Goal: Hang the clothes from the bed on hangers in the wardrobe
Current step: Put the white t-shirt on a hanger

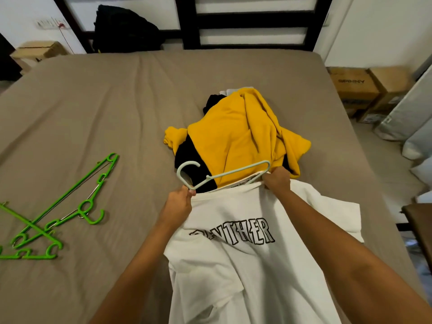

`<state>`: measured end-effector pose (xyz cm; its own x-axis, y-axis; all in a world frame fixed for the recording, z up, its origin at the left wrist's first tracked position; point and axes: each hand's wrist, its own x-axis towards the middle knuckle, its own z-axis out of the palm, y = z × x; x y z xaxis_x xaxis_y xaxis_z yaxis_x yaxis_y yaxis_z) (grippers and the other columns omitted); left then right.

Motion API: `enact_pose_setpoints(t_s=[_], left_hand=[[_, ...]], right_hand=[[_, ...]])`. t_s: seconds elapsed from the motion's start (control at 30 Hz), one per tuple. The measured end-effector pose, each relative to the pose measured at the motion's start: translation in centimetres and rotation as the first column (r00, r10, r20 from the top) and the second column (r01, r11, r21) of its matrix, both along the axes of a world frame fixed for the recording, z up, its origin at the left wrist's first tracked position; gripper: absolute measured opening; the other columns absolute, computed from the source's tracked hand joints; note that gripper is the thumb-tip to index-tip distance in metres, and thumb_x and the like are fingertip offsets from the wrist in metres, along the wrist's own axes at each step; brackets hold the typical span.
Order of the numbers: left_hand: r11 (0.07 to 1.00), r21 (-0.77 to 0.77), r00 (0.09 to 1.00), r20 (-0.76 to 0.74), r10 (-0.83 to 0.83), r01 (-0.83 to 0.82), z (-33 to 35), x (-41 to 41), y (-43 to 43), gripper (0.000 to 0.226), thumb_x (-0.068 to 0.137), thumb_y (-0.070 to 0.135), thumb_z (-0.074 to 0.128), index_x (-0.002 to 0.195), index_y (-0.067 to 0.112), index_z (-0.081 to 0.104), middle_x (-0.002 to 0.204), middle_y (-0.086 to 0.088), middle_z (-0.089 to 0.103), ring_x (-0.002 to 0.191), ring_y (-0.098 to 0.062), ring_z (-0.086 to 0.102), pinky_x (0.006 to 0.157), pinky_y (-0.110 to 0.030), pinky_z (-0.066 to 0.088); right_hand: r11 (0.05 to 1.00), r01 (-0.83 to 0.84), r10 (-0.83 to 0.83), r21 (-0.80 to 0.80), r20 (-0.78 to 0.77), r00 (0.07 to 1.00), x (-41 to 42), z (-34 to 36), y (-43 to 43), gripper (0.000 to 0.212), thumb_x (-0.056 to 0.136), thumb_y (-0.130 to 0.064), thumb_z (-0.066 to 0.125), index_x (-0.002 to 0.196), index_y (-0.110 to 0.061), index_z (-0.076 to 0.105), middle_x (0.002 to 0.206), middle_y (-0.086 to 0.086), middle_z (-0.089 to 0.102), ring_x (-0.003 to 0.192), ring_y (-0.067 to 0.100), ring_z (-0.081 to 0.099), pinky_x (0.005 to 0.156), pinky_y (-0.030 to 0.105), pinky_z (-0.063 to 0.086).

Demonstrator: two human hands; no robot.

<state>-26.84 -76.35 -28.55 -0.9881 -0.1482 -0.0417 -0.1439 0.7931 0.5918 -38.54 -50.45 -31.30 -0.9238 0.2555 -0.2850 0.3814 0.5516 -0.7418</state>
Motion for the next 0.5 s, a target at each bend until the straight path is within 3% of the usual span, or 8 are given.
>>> enact_pose_setpoints(t_s=[0.17,0.3,0.4,0.5], left_hand=[[0.994,-0.085,0.998,0.024,-0.065,0.067,0.7,-0.2,0.1,0.025,0.099,0.014,0.042,0.096,-0.003,0.06,0.072,-0.015,0.057,0.059,-0.032,0.05,0.056,-0.032,0.03],[0.982,-0.136,0.99,0.06,-0.124,0.132,1.0,-0.1,0.0,0.023,0.099,0.015,0.043,0.095,0.0,0.06,0.081,-0.021,0.063,0.068,-0.039,0.058,0.06,-0.041,0.042],[0.975,-0.163,0.985,0.11,-0.132,0.149,1.3,-0.1,0.5,0.015,0.097,0.013,0.045,0.09,0.008,0.057,0.084,-0.019,0.063,0.073,-0.04,0.06,0.065,-0.045,0.047],[0.949,-0.21,0.954,0.236,-0.184,0.235,2.2,-0.1,1.9,0.014,0.094,0.006,0.042,0.087,0.018,0.048,0.093,-0.013,0.062,0.086,-0.036,0.06,0.071,-0.04,0.046]], right_hand=[[0.996,0.075,-0.075,-0.038,0.001,0.997,-1.1,0.5,1.9,0.02,0.078,-0.007,0.064,0.06,-0.004,0.057,0.064,0.013,0.057,0.068,0.037,0.063,0.066,0.053,0.056],[0.984,0.143,-0.142,-0.105,0.01,0.99,-1.7,1.2,2.4,0.024,0.083,-0.012,0.062,0.06,-0.01,0.057,0.066,0.011,0.055,0.072,0.033,0.057,0.069,0.049,0.056],[0.991,0.01,0.009,0.134,-0.145,0.989,-1.0,2.6,1.8,0.014,0.084,-0.01,0.057,0.07,-0.007,0.059,0.072,0.014,0.057,0.07,0.03,0.052,0.06,0.033,0.042],[0.936,-0.129,0.201,0.327,-0.196,0.96,-0.1,4.7,0.7,0.011,0.079,-0.002,0.052,0.081,-0.007,0.062,0.078,0.012,0.059,0.072,0.029,0.052,0.059,0.029,0.037]])
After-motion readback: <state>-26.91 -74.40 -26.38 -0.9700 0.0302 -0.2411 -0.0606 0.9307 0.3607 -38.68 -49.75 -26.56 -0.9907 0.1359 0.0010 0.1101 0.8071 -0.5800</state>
